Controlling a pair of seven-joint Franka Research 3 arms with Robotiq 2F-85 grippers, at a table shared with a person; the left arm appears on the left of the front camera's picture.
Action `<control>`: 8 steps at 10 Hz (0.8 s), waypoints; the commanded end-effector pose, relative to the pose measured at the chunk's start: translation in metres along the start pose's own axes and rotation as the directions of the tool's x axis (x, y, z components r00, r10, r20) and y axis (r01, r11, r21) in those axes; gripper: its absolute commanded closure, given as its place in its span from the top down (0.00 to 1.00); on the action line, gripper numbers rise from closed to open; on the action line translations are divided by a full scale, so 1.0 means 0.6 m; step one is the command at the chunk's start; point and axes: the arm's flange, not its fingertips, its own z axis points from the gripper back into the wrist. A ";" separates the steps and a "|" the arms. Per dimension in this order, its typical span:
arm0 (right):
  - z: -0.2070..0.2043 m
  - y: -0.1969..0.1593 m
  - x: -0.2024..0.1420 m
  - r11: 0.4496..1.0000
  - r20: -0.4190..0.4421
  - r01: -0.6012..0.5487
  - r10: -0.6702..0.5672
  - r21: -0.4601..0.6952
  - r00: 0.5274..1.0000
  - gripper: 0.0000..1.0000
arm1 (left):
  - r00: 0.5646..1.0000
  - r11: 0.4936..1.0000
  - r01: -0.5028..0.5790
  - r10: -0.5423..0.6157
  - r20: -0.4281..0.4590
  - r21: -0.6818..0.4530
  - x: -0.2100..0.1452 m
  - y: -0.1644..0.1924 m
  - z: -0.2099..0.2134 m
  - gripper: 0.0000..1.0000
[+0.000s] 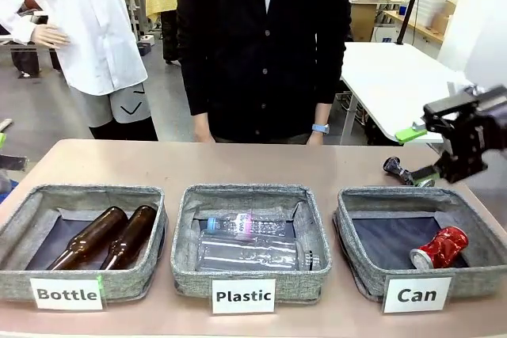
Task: Sort the can waste into the basket.
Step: Pick up the can waste from the table and place it in the right Fabric basket.
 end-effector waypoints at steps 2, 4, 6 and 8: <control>0.016 0.016 0.109 0.695 0.192 0.158 -0.029 -0.702 0.981 1.00 | 1.000 1.000 -0.002 0.002 0.008 -0.002 0.001 -0.003 0.003 0.95; 0.003 0.009 0.148 0.492 0.210 0.154 0.060 -0.857 0.976 1.00 | 1.000 1.000 -0.002 0.002 0.008 -0.002 0.001 -0.003 0.003 0.95; 0.028 0.016 0.135 0.799 0.155 -0.002 0.119 -0.601 0.981 1.00 | 1.000 1.000 -0.002 0.002 0.008 -0.002 0.001 -0.003 0.003 0.95; 0.015 0.004 0.156 0.698 0.190 0.026 0.159 -0.716 0.969 1.00 | 1.000 1.000 -0.002 0.002 0.008 -0.002 0.001 -0.003 0.003 0.95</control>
